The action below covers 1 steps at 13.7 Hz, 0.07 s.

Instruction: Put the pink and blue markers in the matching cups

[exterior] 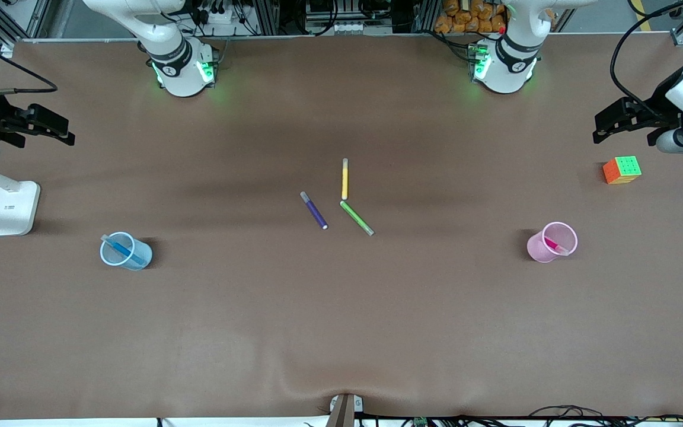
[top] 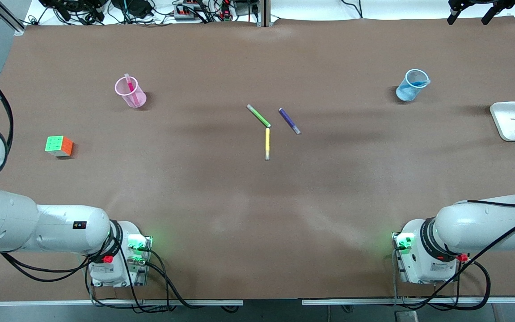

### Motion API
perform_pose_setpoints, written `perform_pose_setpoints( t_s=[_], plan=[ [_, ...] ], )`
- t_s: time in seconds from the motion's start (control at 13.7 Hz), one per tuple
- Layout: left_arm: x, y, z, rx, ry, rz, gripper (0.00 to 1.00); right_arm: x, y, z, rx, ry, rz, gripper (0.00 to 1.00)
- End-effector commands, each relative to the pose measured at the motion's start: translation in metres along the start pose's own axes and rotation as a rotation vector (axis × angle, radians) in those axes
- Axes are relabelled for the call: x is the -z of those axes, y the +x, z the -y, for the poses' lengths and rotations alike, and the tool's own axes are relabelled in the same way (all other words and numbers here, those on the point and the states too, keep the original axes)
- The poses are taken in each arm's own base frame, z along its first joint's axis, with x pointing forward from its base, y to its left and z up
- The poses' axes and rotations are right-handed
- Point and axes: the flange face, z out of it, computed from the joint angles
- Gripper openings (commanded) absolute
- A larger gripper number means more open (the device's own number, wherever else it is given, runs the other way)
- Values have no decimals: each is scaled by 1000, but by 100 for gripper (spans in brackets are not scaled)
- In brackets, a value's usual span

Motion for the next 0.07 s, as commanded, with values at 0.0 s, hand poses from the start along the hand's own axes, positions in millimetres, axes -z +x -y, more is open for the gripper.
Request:
perform_pose_setpoints(
  t_s=[0.0],
  plan=[
    [2, 3, 3, 14, -20, 2, 100, 3, -1, 0, -17, -16, -4, 100]
  ],
)
